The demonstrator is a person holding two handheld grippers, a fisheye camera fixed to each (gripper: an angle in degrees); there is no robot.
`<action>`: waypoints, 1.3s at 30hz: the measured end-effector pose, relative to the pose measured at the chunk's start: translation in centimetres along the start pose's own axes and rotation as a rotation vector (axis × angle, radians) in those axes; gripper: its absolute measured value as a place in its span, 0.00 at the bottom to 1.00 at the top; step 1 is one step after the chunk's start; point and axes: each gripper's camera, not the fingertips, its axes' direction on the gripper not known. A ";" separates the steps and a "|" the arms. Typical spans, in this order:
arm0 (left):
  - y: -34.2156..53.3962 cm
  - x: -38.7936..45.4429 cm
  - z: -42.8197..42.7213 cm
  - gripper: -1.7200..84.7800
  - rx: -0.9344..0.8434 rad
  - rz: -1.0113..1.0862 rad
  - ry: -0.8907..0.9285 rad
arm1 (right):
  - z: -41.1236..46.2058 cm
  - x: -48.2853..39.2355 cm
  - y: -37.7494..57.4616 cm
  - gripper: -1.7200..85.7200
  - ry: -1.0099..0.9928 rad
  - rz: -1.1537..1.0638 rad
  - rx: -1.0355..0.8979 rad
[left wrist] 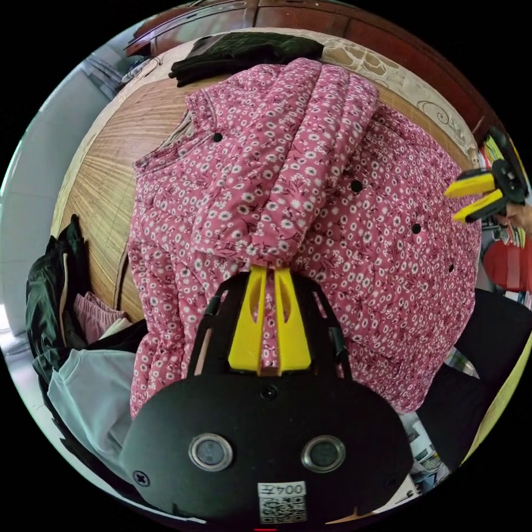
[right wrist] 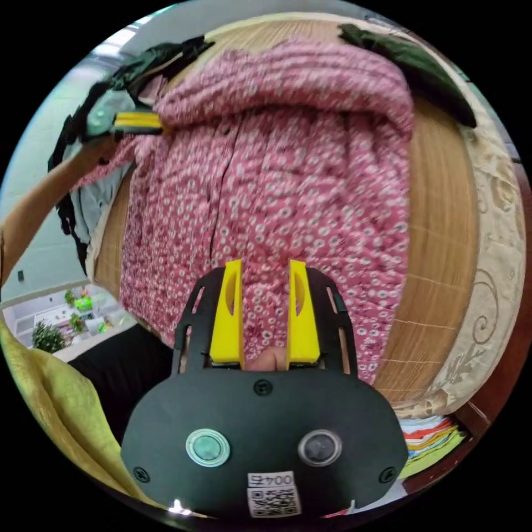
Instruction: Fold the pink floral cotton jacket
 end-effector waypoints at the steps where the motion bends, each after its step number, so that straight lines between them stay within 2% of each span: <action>1: -0.1 -0.2 -0.2 0.05 0.007 -0.001 -0.018 | -1.5 0.3 0.2 0.18 0.049 0.013 0.079; 4: -0.8 -3.7 -3.0 0.04 0.082 -0.068 0.097 | -4.3 1.4 0.2 0.20 0.192 0.033 0.234; 9: -1.0 -14.5 -10.1 0.02 0.333 -0.339 0.483 | -4.4 3.7 -2.2 0.20 0.369 0.041 0.309; 15: -1.4 -19.1 -14.9 0.02 0.456 -0.362 0.562 | -2.2 4.7 -5.5 0.17 0.447 0.029 0.298; 20: -0.3 -19.6 -15.1 0.02 0.503 -0.349 0.578 | -3.1 5.1 -6.0 0.06 0.571 -0.032 0.338; 23: 0.5 -19.4 -13.6 0.02 0.495 -0.344 0.574 | -3.7 7.6 -5.5 0.06 0.545 0.008 0.338; 26: 1.4 -19.0 -10.6 0.02 0.449 -0.372 0.617 | -1.7 9.2 -5.6 0.06 0.484 0.017 0.220; 28: 2.2 -18.9 -9.3 0.02 0.440 -0.396 0.615 | -1.6 9.5 -5.0 0.07 0.472 0.044 0.227; 30: 3.6 -19.3 -8.4 0.02 0.463 -0.433 0.651 | -2.5 10.2 -4.0 0.11 0.395 0.142 0.256; 32: 4.4 -19.8 -8.3 0.02 0.480 -0.446 0.660 | -3.6 11.4 -1.8 0.15 0.213 0.331 0.317; 35: 5.4 -20.4 -8.4 0.02 0.493 -0.457 0.650 | -2.8 11.7 0.4 0.16 0.003 0.442 0.383; 39: 5.9 -20.6 -9.4 0.02 0.530 -0.439 0.653 | -1.1 11.1 -1.2 0.10 0.005 0.409 0.329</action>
